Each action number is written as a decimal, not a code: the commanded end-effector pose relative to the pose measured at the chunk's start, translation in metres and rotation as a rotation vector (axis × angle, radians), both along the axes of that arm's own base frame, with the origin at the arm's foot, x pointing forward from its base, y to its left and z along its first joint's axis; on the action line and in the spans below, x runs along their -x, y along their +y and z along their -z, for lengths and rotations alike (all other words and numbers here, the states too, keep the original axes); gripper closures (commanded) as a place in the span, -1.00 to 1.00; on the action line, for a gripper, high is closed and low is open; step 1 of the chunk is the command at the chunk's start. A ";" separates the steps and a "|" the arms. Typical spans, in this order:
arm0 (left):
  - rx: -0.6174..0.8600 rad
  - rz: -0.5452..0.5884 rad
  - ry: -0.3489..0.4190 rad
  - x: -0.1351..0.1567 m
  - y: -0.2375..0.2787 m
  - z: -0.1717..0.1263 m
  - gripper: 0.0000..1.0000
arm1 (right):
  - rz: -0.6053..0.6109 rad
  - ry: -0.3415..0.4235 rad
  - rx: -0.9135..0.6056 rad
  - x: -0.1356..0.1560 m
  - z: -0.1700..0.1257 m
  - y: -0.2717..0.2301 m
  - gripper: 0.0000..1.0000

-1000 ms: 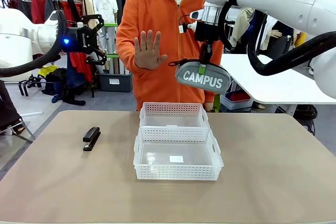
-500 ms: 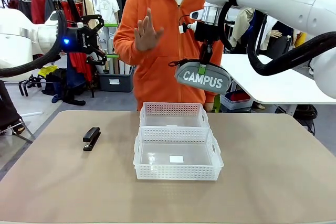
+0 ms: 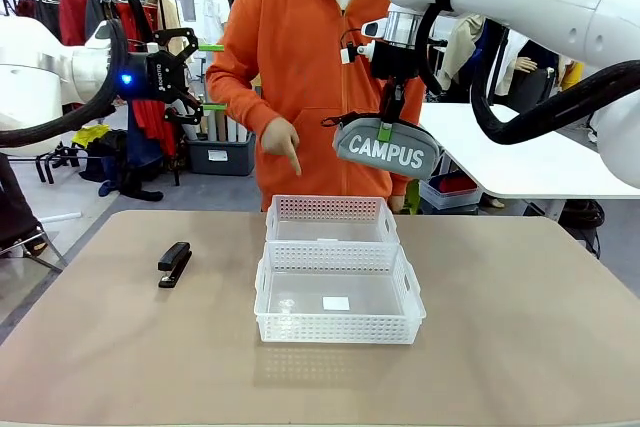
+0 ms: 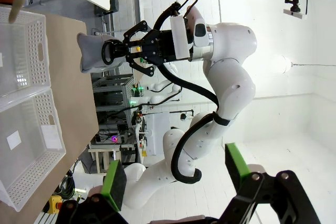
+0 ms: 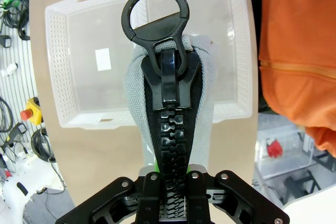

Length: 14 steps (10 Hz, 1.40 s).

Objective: Distribute items into two baskets.
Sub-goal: Place the picked Pencil pouch into the Organizing basket as instructed by the person.

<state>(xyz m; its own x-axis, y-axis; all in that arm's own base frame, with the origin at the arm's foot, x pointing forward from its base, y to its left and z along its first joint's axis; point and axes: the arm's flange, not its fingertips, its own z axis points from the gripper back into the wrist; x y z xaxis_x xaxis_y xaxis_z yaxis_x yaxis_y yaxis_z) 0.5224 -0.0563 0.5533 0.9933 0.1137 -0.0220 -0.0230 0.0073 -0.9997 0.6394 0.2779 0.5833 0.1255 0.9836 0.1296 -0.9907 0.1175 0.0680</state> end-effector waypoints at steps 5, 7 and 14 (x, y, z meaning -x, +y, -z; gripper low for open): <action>0.004 -0.003 -0.003 0.000 0.001 -0.002 -1.00 | 0.000 -0.011 0.004 0.001 -0.002 0.000 1.00; 0.004 -0.003 -0.003 0.000 0.001 -0.002 -1.00 | 0.000 -0.011 0.004 0.001 -0.002 0.000 1.00; 0.004 -0.003 -0.003 0.000 0.001 -0.002 -1.00 | -0.125 -0.022 0.007 -0.021 0.020 0.034 1.00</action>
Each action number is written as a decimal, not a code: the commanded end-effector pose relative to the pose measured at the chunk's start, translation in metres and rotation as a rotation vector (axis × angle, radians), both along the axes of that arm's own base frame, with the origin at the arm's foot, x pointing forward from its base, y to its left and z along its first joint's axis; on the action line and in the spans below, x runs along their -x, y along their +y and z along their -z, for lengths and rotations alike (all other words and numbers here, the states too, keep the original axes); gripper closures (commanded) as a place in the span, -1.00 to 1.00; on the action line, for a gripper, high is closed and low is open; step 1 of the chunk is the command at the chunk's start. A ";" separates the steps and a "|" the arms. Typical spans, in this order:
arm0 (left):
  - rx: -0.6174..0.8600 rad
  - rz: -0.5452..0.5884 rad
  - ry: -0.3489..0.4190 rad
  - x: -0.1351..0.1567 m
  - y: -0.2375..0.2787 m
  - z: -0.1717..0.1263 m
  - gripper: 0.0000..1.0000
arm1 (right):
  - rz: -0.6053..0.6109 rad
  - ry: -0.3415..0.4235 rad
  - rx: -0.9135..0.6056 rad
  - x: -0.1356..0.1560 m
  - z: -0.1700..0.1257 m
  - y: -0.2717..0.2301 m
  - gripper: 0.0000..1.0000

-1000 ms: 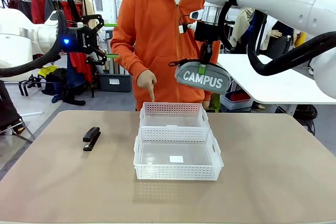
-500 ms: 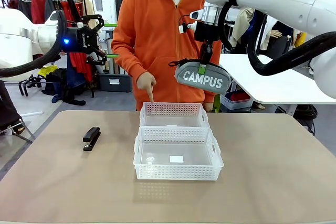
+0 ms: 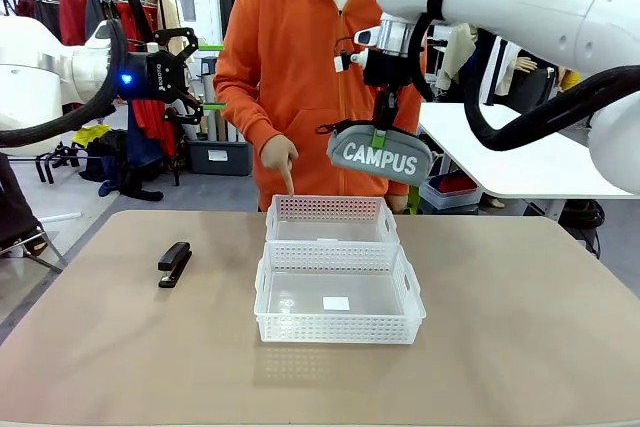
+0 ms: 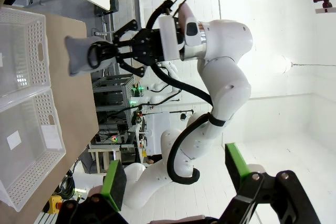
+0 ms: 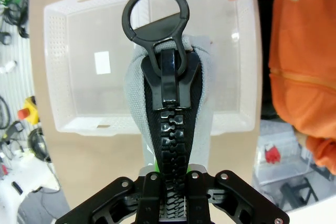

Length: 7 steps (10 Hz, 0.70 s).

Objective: Distribute items into two baskets.
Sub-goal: Place the picked Pencil pouch into the Organizing basket as instructed by the person.

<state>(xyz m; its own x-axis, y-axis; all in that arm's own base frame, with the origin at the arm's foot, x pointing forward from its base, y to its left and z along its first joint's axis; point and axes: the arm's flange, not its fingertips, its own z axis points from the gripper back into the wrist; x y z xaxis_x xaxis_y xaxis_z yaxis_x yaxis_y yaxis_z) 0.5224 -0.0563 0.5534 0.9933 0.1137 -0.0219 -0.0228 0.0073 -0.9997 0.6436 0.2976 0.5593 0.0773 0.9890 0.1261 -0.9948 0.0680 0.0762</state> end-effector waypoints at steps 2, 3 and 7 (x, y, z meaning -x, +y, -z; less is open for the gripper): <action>0.004 -0.003 -0.002 0.000 0.001 -0.002 -1.00 | -0.160 -0.034 -0.011 -0.022 0.017 0.041 1.00; 0.004 -0.003 -0.002 0.000 0.001 -0.002 -1.00 | -0.202 -0.034 -0.020 -0.023 0.027 0.054 1.00; 0.004 -0.003 -0.002 0.000 0.001 -0.002 -1.00 | -0.271 -0.056 0.027 -0.029 0.079 0.095 1.00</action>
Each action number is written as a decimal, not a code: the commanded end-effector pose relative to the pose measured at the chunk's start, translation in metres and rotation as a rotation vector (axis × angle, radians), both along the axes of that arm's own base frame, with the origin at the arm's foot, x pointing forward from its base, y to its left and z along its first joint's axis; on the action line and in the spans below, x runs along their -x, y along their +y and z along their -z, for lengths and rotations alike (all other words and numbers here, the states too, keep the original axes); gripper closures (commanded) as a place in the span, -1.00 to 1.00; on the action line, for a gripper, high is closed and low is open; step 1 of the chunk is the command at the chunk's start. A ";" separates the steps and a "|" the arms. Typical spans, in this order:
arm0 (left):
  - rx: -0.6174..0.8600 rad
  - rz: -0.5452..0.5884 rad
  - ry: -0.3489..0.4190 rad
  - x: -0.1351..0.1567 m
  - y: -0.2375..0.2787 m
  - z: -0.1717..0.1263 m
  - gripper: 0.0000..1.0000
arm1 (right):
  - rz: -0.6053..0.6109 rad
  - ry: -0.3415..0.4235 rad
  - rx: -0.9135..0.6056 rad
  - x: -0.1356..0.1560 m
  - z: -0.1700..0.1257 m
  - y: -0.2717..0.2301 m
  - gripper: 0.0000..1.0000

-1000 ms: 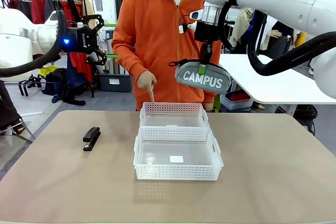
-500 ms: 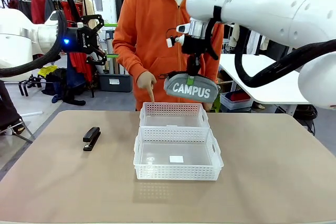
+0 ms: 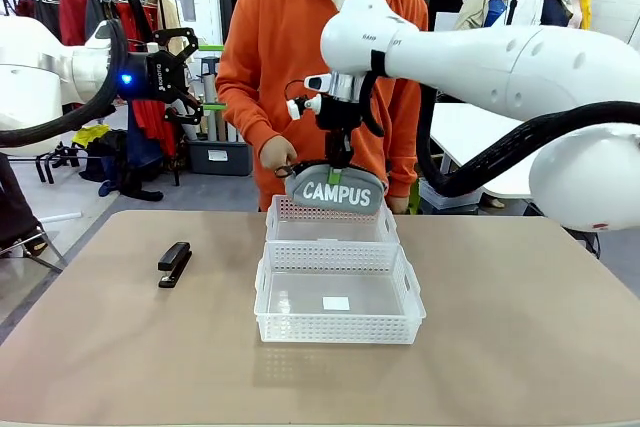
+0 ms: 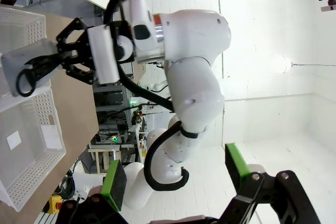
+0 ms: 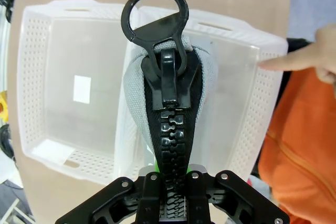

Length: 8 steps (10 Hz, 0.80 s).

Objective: Distribute items into two baskets.
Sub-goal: Place the picked Pencil pouch into the Organizing basket as instructed by the person.

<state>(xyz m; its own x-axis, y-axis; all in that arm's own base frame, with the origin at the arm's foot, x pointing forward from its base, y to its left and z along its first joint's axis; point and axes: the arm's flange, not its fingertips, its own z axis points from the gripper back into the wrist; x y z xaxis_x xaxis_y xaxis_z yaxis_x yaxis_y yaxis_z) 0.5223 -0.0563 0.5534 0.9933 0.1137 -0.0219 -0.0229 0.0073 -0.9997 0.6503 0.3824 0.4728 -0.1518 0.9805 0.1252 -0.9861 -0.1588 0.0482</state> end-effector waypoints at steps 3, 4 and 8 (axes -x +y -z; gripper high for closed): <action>0.004 -0.003 -0.003 0.000 0.001 -0.002 -1.00 | -0.043 -0.056 0.104 -0.020 0.030 0.020 1.00; 0.004 -0.003 -0.003 0.000 0.001 -0.002 -1.00 | -0.033 -0.063 0.129 -0.020 0.041 0.022 1.00; 0.004 -0.003 -0.003 0.000 0.001 -0.002 -1.00 | 0.026 -0.067 0.189 -0.021 0.076 0.020 1.00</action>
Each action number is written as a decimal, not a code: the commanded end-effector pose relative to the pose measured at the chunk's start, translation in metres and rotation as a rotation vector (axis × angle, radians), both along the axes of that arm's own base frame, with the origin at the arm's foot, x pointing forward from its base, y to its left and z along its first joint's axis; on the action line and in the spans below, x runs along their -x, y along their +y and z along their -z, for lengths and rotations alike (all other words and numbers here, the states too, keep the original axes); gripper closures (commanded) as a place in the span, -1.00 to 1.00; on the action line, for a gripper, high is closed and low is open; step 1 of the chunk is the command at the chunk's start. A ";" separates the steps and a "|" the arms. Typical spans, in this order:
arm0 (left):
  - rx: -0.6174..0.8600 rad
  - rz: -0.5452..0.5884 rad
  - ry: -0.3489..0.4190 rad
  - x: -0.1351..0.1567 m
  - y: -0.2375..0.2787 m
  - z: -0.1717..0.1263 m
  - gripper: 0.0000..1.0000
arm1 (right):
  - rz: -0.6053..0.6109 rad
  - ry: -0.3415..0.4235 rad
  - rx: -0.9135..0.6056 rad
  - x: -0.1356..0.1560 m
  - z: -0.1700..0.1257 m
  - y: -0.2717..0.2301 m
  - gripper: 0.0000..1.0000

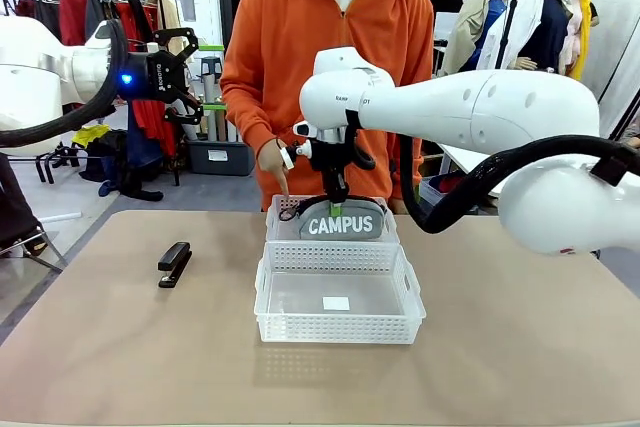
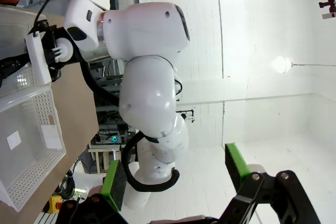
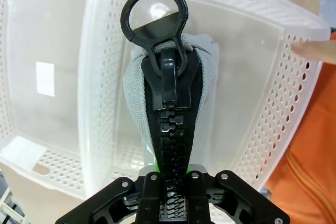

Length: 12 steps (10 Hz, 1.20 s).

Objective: Distribute items into two baskets.
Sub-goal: Place the picked Pencil pouch into the Organizing basket as instructed by the person.

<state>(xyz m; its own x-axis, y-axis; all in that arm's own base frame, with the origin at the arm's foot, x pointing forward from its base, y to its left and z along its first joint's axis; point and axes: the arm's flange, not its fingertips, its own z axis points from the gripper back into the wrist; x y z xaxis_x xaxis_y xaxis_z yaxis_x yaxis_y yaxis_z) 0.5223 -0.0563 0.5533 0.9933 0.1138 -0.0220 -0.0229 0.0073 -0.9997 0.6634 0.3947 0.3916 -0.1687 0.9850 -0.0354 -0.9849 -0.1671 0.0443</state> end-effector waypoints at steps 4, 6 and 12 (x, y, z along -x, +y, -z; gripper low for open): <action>0.004 -0.003 -0.003 0.000 0.001 -0.002 -1.00 | 0.143 -0.019 0.029 -0.014 0.020 0.003 1.00; 0.004 -0.003 -0.003 0.000 0.001 -0.002 -1.00 | 0.166 -0.016 0.028 -0.016 0.023 0.003 1.00; 0.004 -0.003 -0.003 0.000 0.001 -0.002 -1.00 | 0.242 0.006 0.024 -0.017 0.021 0.004 -0.87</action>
